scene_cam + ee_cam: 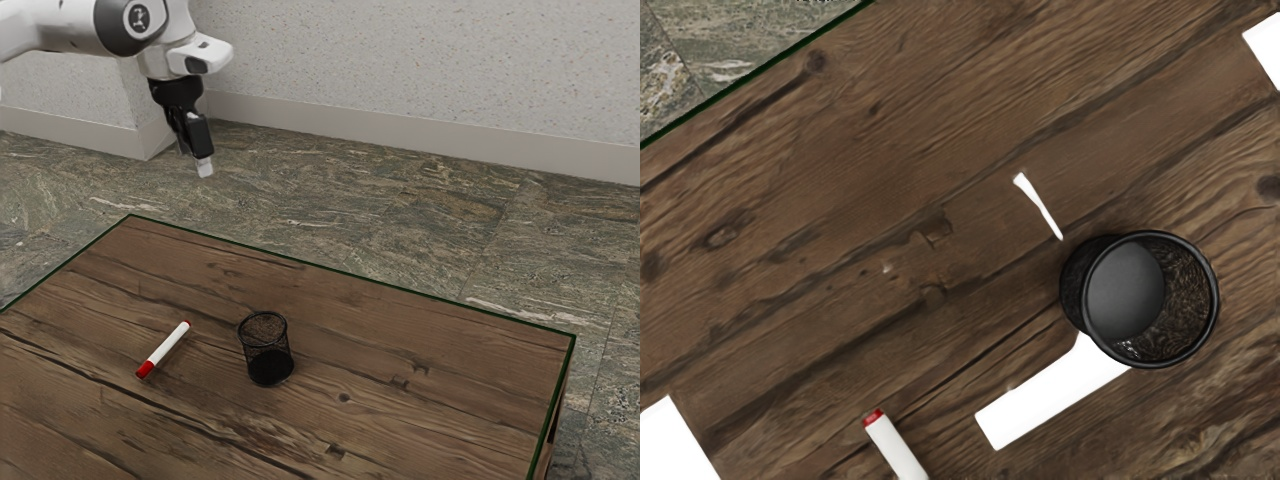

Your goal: Put the marker into the pen holder.

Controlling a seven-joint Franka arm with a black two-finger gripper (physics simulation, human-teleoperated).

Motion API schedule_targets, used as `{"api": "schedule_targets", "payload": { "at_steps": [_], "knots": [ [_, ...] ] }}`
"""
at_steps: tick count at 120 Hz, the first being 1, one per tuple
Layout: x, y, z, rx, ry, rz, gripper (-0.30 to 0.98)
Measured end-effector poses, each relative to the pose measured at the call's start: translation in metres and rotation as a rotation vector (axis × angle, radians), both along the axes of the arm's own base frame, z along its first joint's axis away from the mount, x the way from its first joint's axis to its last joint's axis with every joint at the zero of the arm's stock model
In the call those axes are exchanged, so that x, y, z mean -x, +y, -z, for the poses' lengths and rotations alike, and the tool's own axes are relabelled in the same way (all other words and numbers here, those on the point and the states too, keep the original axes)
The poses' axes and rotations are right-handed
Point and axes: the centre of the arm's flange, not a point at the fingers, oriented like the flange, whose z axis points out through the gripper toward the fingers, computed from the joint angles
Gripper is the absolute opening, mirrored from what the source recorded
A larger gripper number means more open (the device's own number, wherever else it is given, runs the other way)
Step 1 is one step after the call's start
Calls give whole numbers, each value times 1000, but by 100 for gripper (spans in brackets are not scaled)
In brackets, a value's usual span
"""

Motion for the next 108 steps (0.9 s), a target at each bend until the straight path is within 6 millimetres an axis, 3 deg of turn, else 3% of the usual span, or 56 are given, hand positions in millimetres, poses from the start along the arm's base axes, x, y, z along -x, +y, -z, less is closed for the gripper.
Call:
{"api": "schedule_targets", "payload": {
  "at_steps": [21,35,51,62,70,83,90,108],
  "knots": [
    [4,5,5,1,16,70,69],
    [37,50,43,26,112,-4,69],
    [70,105,140,55,225,-163,69],
    [90,130,207,56,228,-253,69],
    [85,131,233,45,193,-277,67],
    [61,89,276,29,140,-242,53],
    [54,94,293,21,109,-268,46],
    [38,111,313,42,30,-363,38]
  ]
}}
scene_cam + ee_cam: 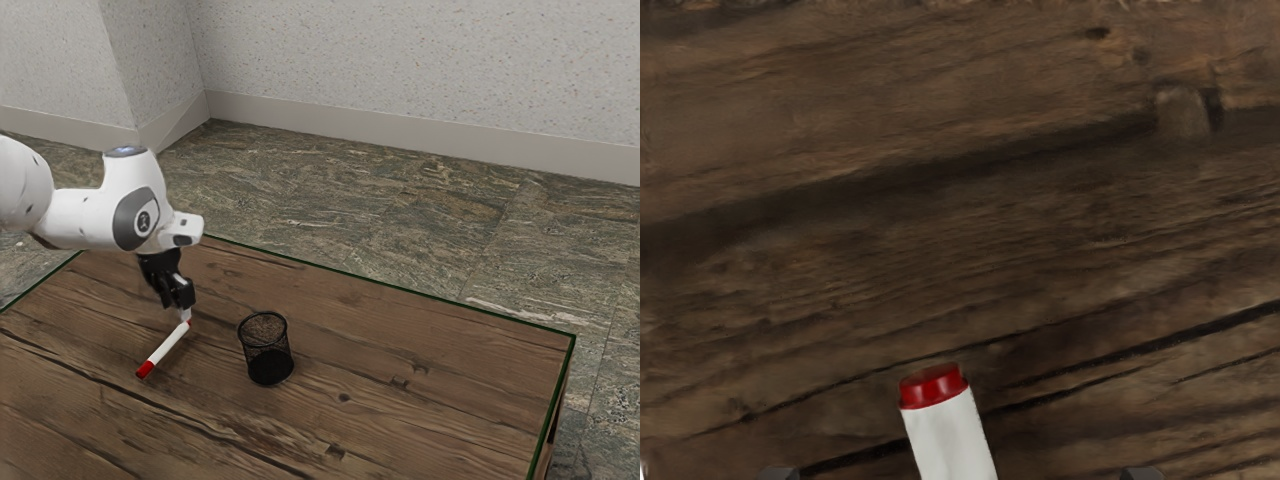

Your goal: Put the marker into the pen holder.

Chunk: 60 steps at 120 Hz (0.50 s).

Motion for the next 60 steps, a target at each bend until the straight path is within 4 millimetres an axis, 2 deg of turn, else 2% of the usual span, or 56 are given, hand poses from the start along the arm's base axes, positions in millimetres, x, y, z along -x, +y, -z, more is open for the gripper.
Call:
{"api": "schedule_targets", "payload": {
  "at_steps": [21,41,60],
  "knots": [
    [14,1,20,40,-13,-89,35],
    [15,3,35,44,-8,-128,33],
    [15,5,40,40,-9,-142,10]
  ]
}}
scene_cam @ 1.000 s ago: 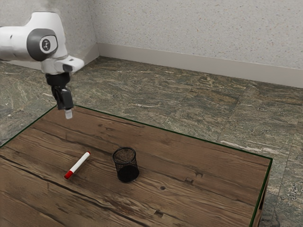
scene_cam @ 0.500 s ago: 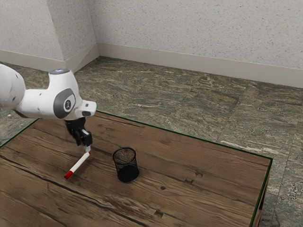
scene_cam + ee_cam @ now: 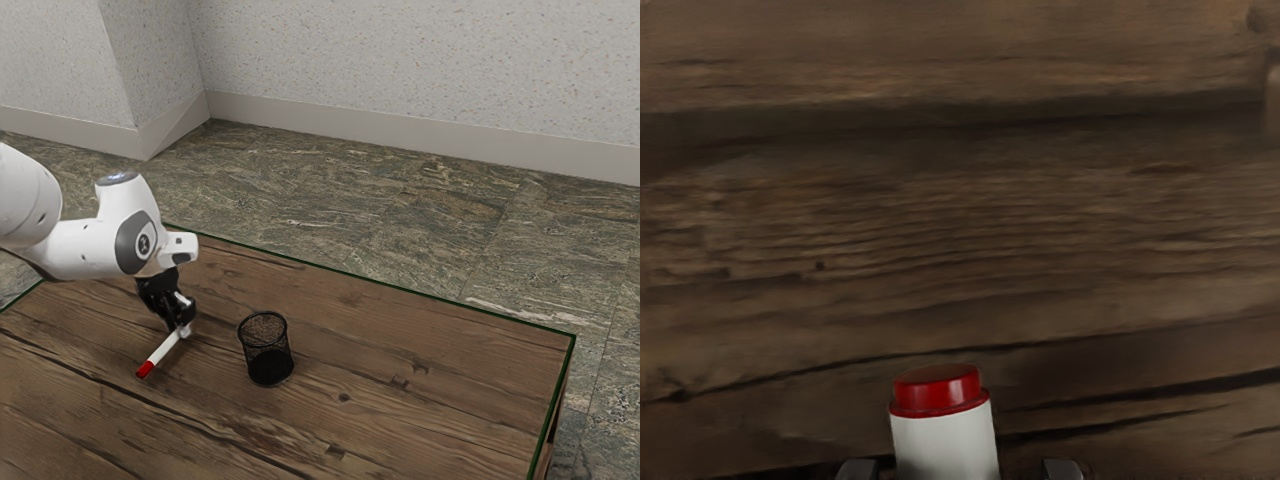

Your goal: Put the marker into the pen holder.

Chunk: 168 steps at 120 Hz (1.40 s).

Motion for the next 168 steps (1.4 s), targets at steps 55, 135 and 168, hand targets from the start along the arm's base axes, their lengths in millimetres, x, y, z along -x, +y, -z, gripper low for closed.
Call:
{"api": "schedule_targets", "payload": {
  "at_steps": [55,135,168],
  "knots": [
    [-6,-136,-237,-42,-353,384,-9],
    [-29,-222,-128,115,-185,589,-6],
    [-19,-203,-154,158,-203,610,38]
  ]
}}
